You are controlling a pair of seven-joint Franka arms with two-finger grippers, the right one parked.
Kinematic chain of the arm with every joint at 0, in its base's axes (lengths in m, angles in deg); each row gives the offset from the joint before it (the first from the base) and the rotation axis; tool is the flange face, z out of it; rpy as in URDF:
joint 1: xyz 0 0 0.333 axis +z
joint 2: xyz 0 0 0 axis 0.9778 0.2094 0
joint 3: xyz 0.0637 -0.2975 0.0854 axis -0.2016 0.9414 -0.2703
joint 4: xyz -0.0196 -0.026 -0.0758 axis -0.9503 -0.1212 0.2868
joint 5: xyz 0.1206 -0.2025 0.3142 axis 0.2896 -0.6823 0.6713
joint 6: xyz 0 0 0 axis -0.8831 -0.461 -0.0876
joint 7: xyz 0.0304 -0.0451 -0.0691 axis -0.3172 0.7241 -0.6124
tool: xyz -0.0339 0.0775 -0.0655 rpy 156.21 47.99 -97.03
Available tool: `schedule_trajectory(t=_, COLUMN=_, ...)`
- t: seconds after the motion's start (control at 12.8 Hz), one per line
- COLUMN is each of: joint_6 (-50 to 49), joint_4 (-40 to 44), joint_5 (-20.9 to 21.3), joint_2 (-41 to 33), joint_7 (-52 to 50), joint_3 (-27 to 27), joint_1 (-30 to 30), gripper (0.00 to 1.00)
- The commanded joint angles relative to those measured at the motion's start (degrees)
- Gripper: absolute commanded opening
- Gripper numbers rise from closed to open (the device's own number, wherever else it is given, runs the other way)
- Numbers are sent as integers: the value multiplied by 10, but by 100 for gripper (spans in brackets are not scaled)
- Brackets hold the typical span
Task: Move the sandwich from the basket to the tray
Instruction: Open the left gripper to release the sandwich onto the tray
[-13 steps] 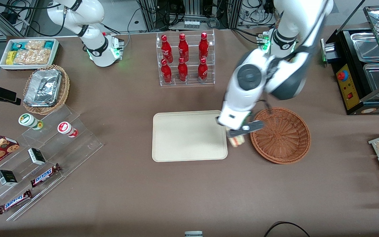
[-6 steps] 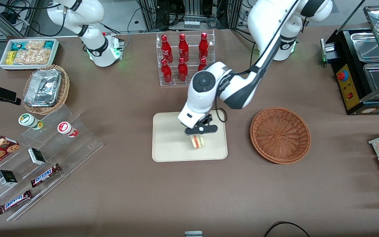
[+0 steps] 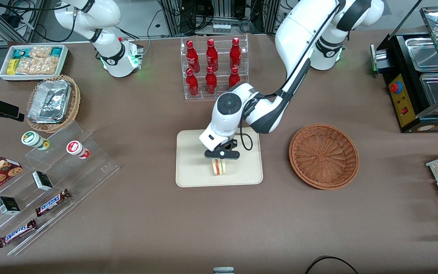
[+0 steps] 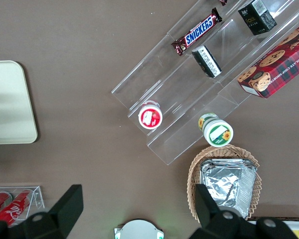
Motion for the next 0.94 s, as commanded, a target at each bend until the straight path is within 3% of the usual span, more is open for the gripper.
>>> schedule_trajectory(t=0.0, joint_6=8, joint_4=4, joint_5=-4, joint_2=3, joint_7=26, joint_3=-5, joint_1=-7, gripper=0)
schedule_trajectory(t=0.39, joint_6=31, joint_4=4, joint_5=-3, joint_2=26, joint_7=24, joint_3=-5, joint_1=-15, gripper=0)
schedule_trajectory(t=0.47, joint_6=30, joint_4=3, joint_5=-3, joint_2=27, joint_7=18, joint_3=-5, joint_1=-15, gripper=16)
schedule_trajectory(t=0.55, joint_6=30, joint_4=3, joint_5=-4, joint_2=27, joint_7=17, joint_3=-5, joint_1=-15, gripper=72)
schedule_trajectory(t=0.63, joint_6=30, joint_4=3, joint_5=-3, joint_2=27, joint_7=17, joint_3=-5, joint_1=-15, gripper=100)
schedule_trajectory(t=0.86, joint_6=26, joint_4=5, joint_5=-3, joint_2=21, joint_7=18, joint_3=-6, joint_1=-15, gripper=100)
